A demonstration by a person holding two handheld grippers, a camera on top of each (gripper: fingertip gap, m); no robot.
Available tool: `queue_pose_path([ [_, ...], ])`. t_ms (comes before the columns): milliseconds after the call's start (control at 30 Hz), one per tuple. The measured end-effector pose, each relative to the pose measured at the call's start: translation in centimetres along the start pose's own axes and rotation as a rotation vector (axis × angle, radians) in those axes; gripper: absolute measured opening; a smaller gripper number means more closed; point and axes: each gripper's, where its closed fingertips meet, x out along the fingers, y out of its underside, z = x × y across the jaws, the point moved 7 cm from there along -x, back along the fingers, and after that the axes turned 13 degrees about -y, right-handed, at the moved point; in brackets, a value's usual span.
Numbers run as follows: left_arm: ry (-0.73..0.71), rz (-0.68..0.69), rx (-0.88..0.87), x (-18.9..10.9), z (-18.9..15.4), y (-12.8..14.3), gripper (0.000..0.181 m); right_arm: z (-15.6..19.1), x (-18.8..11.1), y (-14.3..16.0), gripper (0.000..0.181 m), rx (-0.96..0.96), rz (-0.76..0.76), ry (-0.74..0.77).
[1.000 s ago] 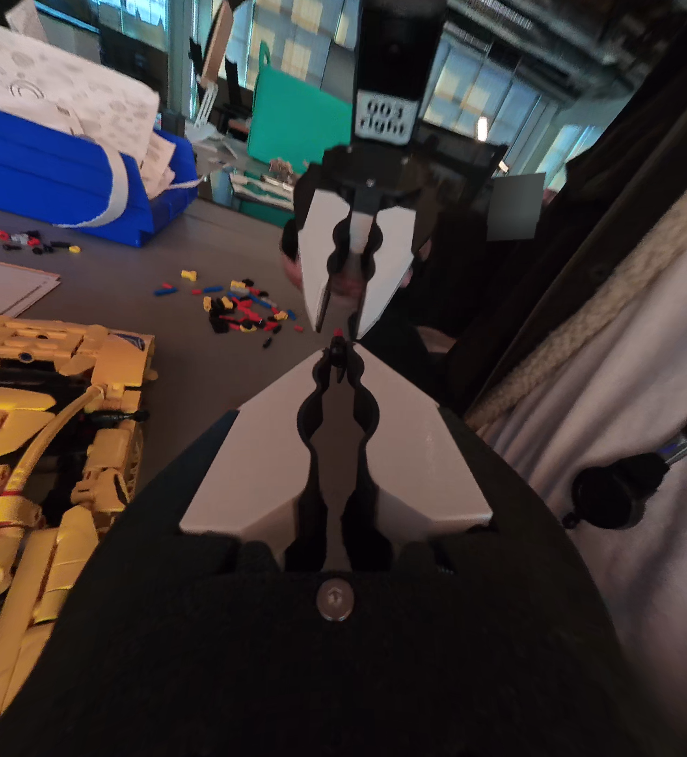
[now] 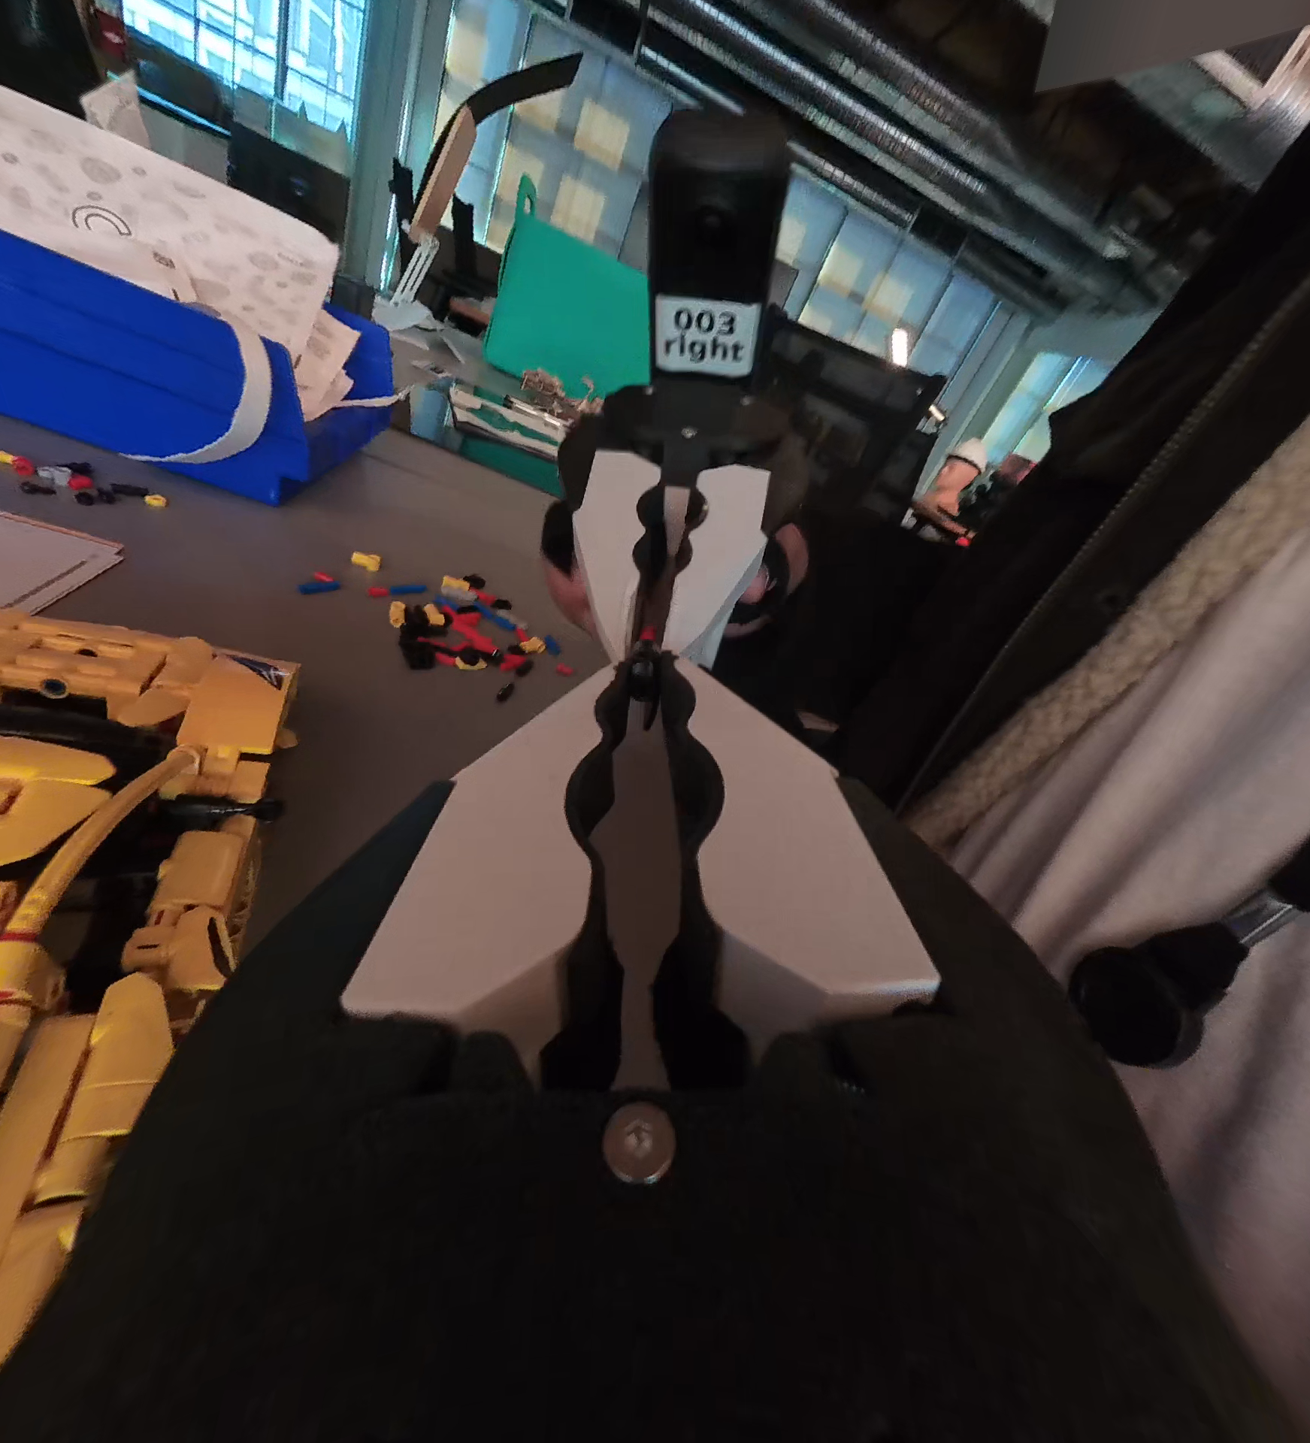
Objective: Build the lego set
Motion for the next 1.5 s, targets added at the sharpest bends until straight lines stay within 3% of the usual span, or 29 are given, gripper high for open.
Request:
queue_pose_path([
  [100, 0.005, -0.005, -0.015, -0.1, 0.1, -0.1, 0.008, -0.1, -0.1, 0.2, 0.003, 0.050, -0.065, -0.037],
  [500, 0.003, -0.012, 0.000, -0.2, -0.1, 0.0, 0.002, -0.1, -1.1, 0.2, 0.003, 0.033, -0.093, -0.018],
  [633, -0.009, -0.094, -0.001, -0.3, -0.2, -0.7, 0.001, -0.6, -1.2, -0.3, 0.009, 0.050, -0.255, 0.015],
  [733, -0.013, -0.152, 0.013, -0.6, -0.3, -1.1, 0.001, -0.8, -0.7, -0.1, 0.011, 0.180, -0.450, -0.082],
  [767, -0.025, -0.149, 0.033, -0.5, -0.3, -1.1, 0.001, -0.9, -0.5, -0.1, 0.019, 0.218, -0.496, -0.121],
  [867, -0.053, -0.140, 0.113, -0.2, -0.7, -0.9, 0.001, -0.9, 0.7, 0.1, 0.030, 0.323, -0.526, -0.237],
  [933, -0.065, -0.123, 0.135, 0.0, -0.8, -0.7, 0.001, -0.8, 1.1, 0.0, 0.018, 0.334, -0.556, -0.267],
  [1100, -0.066, -0.116, 0.133, 0.1, -0.8, -0.6, 0.001, -0.9, 1.3, 0.2, 0.005, 0.320, -0.554, -0.232],
  [1300, -0.082, -0.101, 0.120, 0.3, -0.7, -0.4, 0.001, -1.0, 0.9, 0.4, 0.005, 0.330, -0.574, -0.219],
  [1367, -0.133, -0.075, 0.094, 0.6, -0.6, -0.2, 0.002, -1.1, 0.1, 0.5, 0.005, 0.271, -0.532, -0.142],
  [1500, -0.358, 0.069, 0.071, 1.6, -0.2, 1.2, 0.006, -2.2, -4.9, 1.2, 0.006, 0.144, -0.458, 0.127],
])
